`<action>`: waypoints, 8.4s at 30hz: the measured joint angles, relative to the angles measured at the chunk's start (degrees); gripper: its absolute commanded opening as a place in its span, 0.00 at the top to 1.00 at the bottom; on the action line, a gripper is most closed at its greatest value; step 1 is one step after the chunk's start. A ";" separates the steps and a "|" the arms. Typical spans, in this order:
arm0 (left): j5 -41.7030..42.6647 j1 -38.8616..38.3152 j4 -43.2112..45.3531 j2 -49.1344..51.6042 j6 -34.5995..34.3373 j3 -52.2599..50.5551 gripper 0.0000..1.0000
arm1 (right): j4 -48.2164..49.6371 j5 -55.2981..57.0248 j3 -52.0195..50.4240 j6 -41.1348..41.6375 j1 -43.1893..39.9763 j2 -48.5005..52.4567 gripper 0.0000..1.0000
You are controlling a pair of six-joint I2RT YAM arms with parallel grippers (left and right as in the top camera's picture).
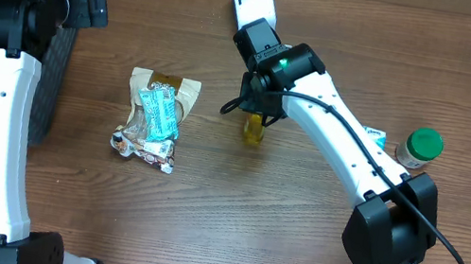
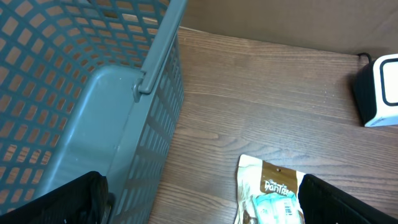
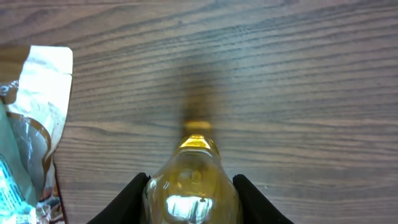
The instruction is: Scan the item barcode
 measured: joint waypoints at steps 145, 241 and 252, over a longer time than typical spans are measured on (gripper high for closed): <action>0.00 0.00 -0.02 0.00 0.00 0.00 0.00 | -1.88 -2.51 -2.38 16.59 -0.85 -0.02 0.34; 0.00 0.00 -0.02 0.00 0.00 0.00 0.01 | -12.68 -45.79 -0.96 -19.89 -16.44 -19.89 0.63; 0.00 0.00 0.00 0.00 0.00 0.00 0.00 | -19.37 -59.78 -0.96 -33.94 -16.98 -21.66 0.63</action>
